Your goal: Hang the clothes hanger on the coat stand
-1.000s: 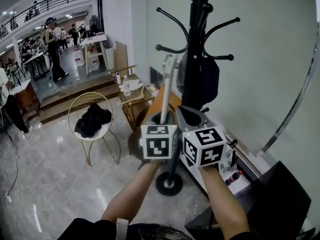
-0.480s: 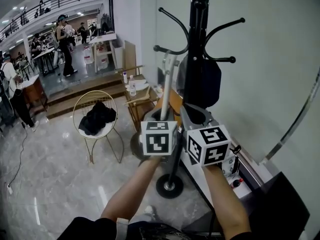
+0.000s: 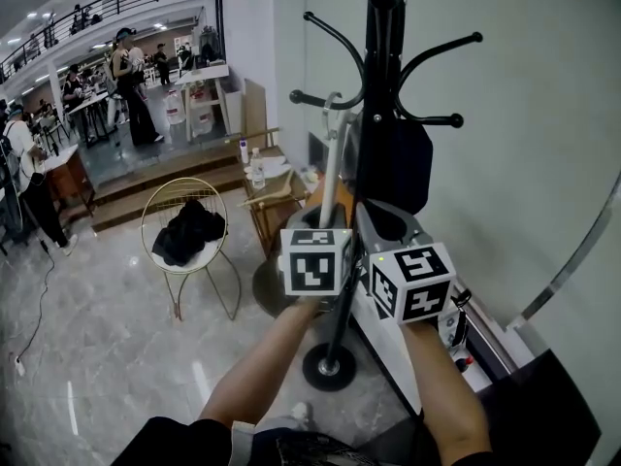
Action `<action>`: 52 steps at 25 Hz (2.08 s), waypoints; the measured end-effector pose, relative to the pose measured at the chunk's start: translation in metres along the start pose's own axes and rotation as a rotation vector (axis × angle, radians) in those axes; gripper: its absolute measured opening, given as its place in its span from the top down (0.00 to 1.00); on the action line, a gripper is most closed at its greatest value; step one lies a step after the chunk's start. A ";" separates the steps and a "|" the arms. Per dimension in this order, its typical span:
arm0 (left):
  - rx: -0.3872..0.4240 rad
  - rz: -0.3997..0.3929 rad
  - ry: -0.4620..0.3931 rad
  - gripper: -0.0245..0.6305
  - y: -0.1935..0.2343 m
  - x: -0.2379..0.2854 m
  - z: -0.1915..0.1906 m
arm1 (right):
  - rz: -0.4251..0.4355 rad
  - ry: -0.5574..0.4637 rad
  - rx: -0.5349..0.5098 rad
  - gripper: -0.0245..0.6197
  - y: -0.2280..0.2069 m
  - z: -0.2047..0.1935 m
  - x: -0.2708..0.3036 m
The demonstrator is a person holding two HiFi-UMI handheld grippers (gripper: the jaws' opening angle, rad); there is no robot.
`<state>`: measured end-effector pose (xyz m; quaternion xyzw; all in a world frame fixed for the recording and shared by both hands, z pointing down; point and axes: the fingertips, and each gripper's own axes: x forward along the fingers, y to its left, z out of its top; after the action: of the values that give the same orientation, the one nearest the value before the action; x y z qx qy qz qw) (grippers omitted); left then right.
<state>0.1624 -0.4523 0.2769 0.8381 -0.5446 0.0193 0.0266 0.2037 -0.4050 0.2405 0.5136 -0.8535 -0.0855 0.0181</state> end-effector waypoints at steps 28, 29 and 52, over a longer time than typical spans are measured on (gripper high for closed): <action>-0.014 0.009 0.047 0.87 0.006 0.042 -0.025 | 0.000 0.018 0.030 0.97 -0.022 -0.024 0.024; -0.016 0.010 0.047 0.87 0.006 0.042 -0.025 | 0.000 0.021 0.030 0.97 -0.021 -0.026 0.023; -0.027 -0.007 0.045 0.86 0.006 0.033 -0.023 | 0.000 0.032 0.031 0.97 -0.019 -0.027 0.015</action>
<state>0.1699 -0.4836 0.3024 0.8388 -0.5412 0.0307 0.0500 0.2166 -0.4301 0.2630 0.5153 -0.8543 -0.0642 0.0239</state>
